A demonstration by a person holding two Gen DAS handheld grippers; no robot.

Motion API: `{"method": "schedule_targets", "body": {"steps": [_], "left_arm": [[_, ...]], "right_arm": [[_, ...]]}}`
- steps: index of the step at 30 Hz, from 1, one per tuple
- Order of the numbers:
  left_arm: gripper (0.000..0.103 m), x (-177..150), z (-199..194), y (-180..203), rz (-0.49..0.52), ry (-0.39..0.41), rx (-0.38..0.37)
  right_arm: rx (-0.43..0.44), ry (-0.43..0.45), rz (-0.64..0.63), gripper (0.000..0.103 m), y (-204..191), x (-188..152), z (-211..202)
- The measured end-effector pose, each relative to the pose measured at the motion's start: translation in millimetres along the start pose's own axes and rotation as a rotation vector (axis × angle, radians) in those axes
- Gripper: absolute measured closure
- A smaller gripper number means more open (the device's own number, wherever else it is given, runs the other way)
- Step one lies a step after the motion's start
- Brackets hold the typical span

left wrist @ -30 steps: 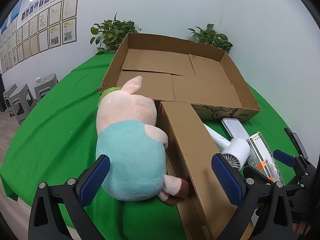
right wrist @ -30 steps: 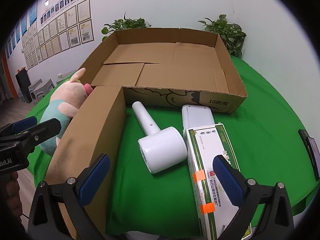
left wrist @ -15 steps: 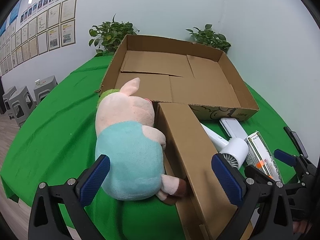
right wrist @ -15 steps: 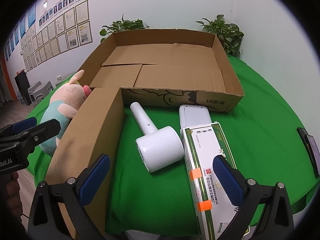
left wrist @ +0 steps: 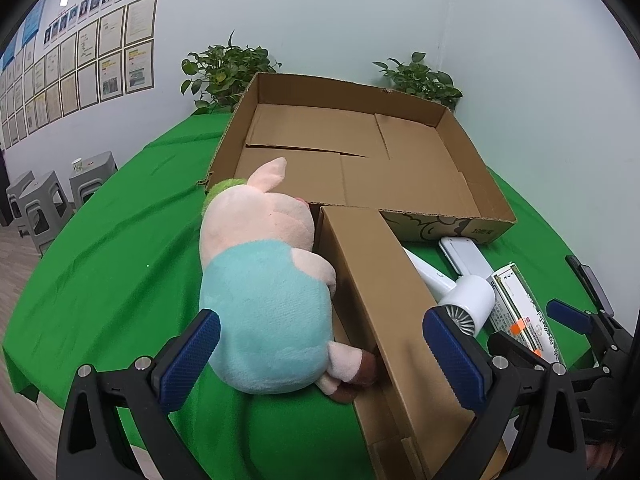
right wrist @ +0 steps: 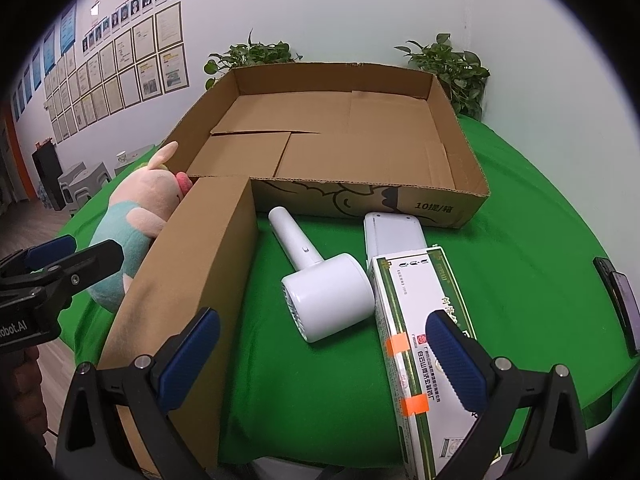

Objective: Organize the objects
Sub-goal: 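Move the left tool toward the plush pig beside the box, then grasp the plush pig with the left tool and lift it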

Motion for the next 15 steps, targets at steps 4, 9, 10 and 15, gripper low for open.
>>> {"method": "schedule_targets", "body": {"steps": [4, 9, 10, 15], "left_arm": [[0.001, 2, -1, 0, 0.012, 0.001, -0.001], [0.001, 4, 1, 0, 0.018, -0.005, -0.015], [0.001, 4, 2, 0, 0.017, -0.006, -0.017], [0.001, 4, 10, -11, 0.002, -0.023, -0.019]], "right_arm": [[-0.001, 0.014, 0.016, 0.001, 2, 3, -2], [0.011, 0.017, 0.038, 0.001, 3, 3, -1], [0.015, 0.017, 0.040, 0.001, 3, 3, -1], [0.058, 0.036, 0.057, 0.001, 3, 7, -2]]}}
Point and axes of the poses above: each gripper's, at about its wrist camera, not at the fingertips, and z roughly the way its jaws point, y to its right, x to its top, the point moved 5 cm from there along z, roughly the way its jaws point, and after that the axes turned 10 degrees about -z, right-handed, at the moved point
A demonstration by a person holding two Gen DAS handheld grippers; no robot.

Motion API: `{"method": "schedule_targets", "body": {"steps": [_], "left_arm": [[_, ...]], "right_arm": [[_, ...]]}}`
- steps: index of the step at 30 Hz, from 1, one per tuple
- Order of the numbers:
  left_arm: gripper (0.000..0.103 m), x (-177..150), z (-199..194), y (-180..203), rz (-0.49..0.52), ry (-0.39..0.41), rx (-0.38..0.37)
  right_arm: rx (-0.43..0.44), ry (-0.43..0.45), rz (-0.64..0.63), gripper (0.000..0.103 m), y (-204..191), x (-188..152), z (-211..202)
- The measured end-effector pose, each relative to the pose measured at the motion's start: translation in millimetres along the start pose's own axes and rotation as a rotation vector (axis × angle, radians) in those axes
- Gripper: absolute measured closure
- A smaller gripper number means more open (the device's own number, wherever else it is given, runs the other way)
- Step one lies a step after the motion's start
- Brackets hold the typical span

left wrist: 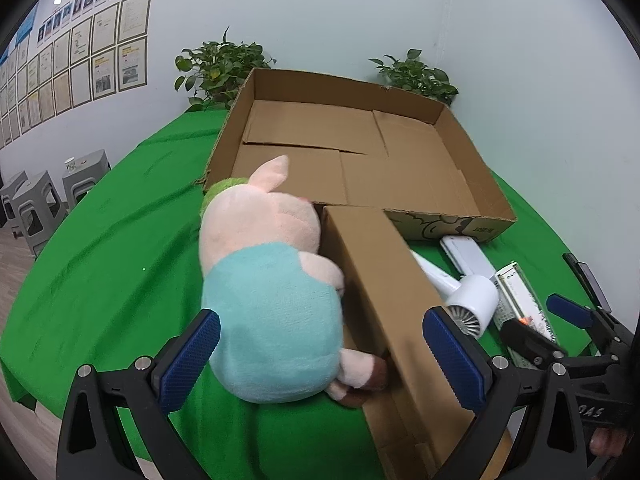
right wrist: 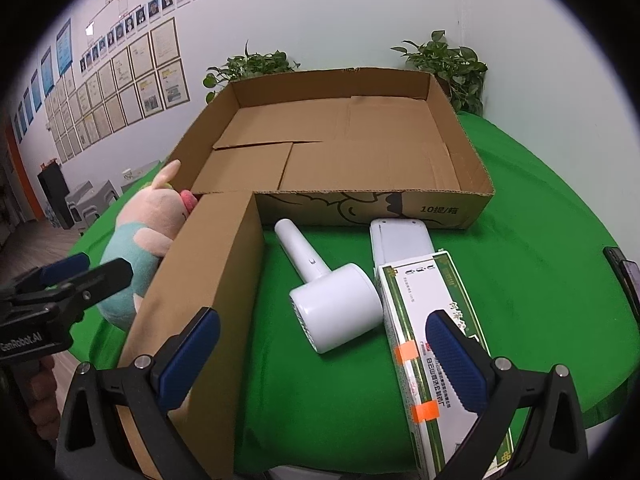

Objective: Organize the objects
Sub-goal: 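Grasp the plush pig with the left tool and lift it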

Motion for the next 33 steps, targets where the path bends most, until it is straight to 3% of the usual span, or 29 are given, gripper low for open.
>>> {"method": "schedule_targets", "body": {"steps": [10, 15, 17, 19, 24, 33], "left_arm": [[0.001, -14, 23, -39, -0.087, -0.106, -0.056], [0.014, -20, 38, -51, -0.115, -0.137, -0.080], [0.017, -20, 42, -54, -0.119, -0.131, -0.097], [0.028, -20, 42, -58, -0.132, -0.124, -0.114], [0.040, -21, 35, -71, -0.149, -0.123, -0.161], [0.042, -28, 0, -106, -0.190, -0.141, -0.181]], "right_arm": [[0.221, 0.044, 0.007, 0.001, -22, 43, 5], [0.311, 0.013, -0.054, 0.001, -51, 67, 15], [0.364, -0.017, -0.064, 0.001, -66, 75, 22], [0.414, -0.059, -0.087, 0.001, -84, 82, 32], [0.461, -0.159, -0.177, 0.001, -128, 92, 55], [0.554, -0.372, -0.233, 0.001, -202, 71, 81]]}}
Point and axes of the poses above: each gripper's, at about its wrist camera, not at the fingertips, and z roughly the way its jaws point, y to its right, x to its top, the point moved 5 cm from there along z, roughly the way its jaws point, and after that the axes turned 10 degrees about -z, right-handed, at the moved point
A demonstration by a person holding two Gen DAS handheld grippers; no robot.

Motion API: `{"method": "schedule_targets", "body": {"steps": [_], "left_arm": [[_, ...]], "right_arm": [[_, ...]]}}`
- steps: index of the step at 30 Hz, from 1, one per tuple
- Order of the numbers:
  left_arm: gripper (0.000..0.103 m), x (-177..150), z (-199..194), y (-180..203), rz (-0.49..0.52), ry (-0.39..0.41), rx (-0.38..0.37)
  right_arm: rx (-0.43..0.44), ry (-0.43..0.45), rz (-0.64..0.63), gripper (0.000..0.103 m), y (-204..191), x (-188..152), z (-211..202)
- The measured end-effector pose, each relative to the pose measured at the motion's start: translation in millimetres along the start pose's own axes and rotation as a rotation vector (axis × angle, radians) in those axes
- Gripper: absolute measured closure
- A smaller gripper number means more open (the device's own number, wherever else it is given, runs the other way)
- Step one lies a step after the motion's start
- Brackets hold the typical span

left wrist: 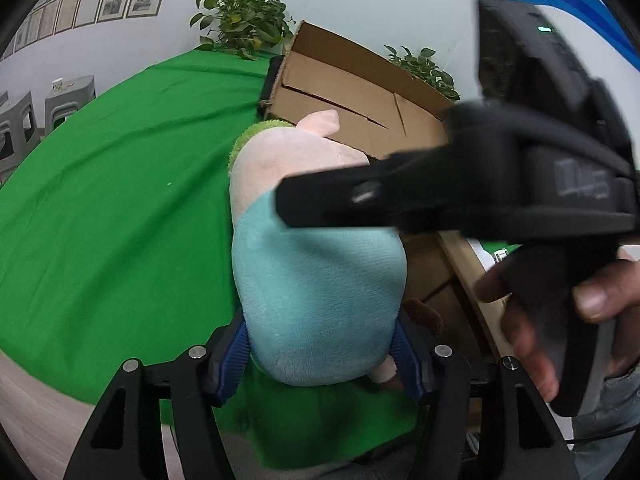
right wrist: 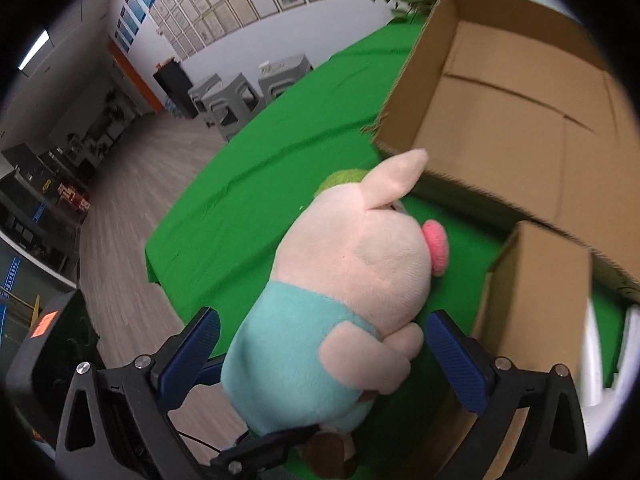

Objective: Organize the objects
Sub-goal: 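Grasp the plush pig with the left tool and lift it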

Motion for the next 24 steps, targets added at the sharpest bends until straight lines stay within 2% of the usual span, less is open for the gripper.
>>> {"method": "schedule_targets", "body": {"steps": [2, 5, 11, 15, 19, 24], "left_arm": [[0.042, -1, -2, -4, -0.005, 0.001, 0.000], [0.042, 0, -3, -8, -0.007, 0.007, -0.007], [0.043, 4, -6, -10, 0.001, 0.014, -0.010], [0.043, 5, -8, -1, 0.035, 0.033, 0.016], [0.043, 12, -17, 9, 0.067, 0.069, 0.028], [0.043, 35, -32, 32, 0.145, 0.139, 0.030]], "right_arm": [[-0.009, -0.040, -0.008, 0.000, -5, -5, 10], [-0.063, -0.050, -0.030, 0.001, -8, -8, 13], [-0.093, -0.019, -0.047, 0.017, -1, -14, 3], [-0.081, 0.025, -0.048, 0.026, 1, -14, -8], [-0.085, 0.092, -0.067, 0.027, -6, 0, -13], [-0.104, 0.194, -0.087, 0.028, -6, 23, -48]]}}
Point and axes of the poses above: each gripper's, at about its wrist camera, not at the fingertips, and z roughly the way its jaws point, y to its right, x to its top, the point moved 5 cm from there along z, roughly the way its jaws point, and after that the axes turned 10 degrees about -z, right-handed, at the moved point
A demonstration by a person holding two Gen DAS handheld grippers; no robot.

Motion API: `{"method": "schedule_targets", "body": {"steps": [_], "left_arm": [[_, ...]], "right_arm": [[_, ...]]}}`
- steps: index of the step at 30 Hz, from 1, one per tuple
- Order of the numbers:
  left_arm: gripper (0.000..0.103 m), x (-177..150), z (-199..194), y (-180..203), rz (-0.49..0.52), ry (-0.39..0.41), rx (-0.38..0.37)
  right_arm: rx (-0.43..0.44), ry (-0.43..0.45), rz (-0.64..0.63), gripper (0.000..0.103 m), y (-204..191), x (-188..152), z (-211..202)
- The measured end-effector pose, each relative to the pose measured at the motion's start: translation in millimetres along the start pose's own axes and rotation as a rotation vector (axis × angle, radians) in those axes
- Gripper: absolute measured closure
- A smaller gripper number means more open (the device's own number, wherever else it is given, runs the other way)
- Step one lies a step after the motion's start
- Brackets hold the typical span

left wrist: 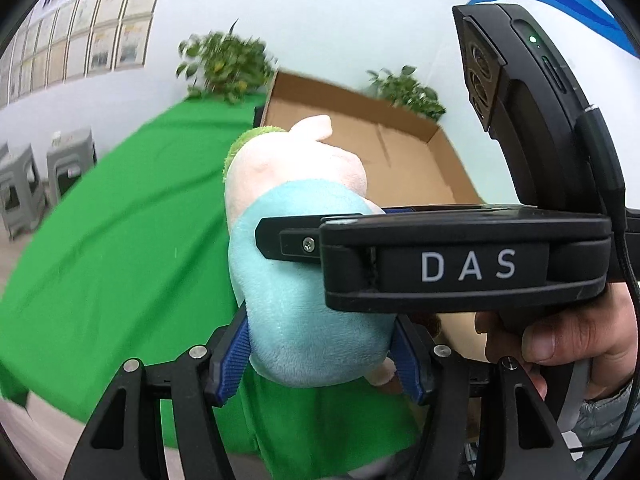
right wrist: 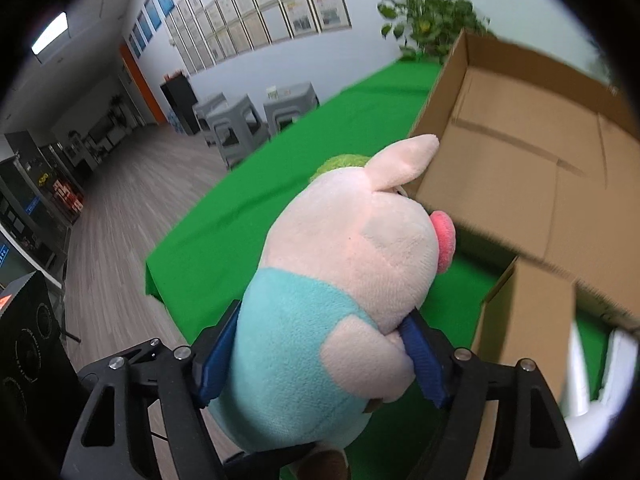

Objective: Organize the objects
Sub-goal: 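Grasp the plush pig with the left tool and lift it, then carry the plush pig over the cardboard box and lower it inside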

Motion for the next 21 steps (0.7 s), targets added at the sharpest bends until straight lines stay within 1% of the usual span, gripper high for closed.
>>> {"method": "schedule_targets", "body": {"steps": [4, 5, 12, 18, 21], "left_arm": [[0.043, 32, -4, 19, 0.063, 0.059, -0.018], [0.043, 41, -5, 24, 0.076, 0.071, -0.023], [0.043, 101, 14, 61, 0.166, 0.128, -0.057], [0.043, 149, 46, 70, 0.192, 0.136, -0.083], [0.043, 179, 74, 69, 0.196, 0.131, -0.087]], "right_arm": [[-0.047, 0.072, -0.024, 0.029, 6, 23, -21], [-0.058, 0.086, -0.028, 0.029, 3, 30, -20], [-0.132, 0.171, -0.027, 0.031, 30, 58, -38], [-0.165, 0.206, -0.019, 0.031, 54, 81, -32], [-0.168, 0.208, -0.008, 0.031, 67, 91, -22]]}}
Point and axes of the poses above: each gripper's, at about its wrist camera, not at the fingertips, and z roughly the way its jaws point, y to its right, x to its top, the point moved 5 cm from there along z, roughly the way its jaws point, and after that the axes turned 10 degrees about -z, right-handed, at the moved point
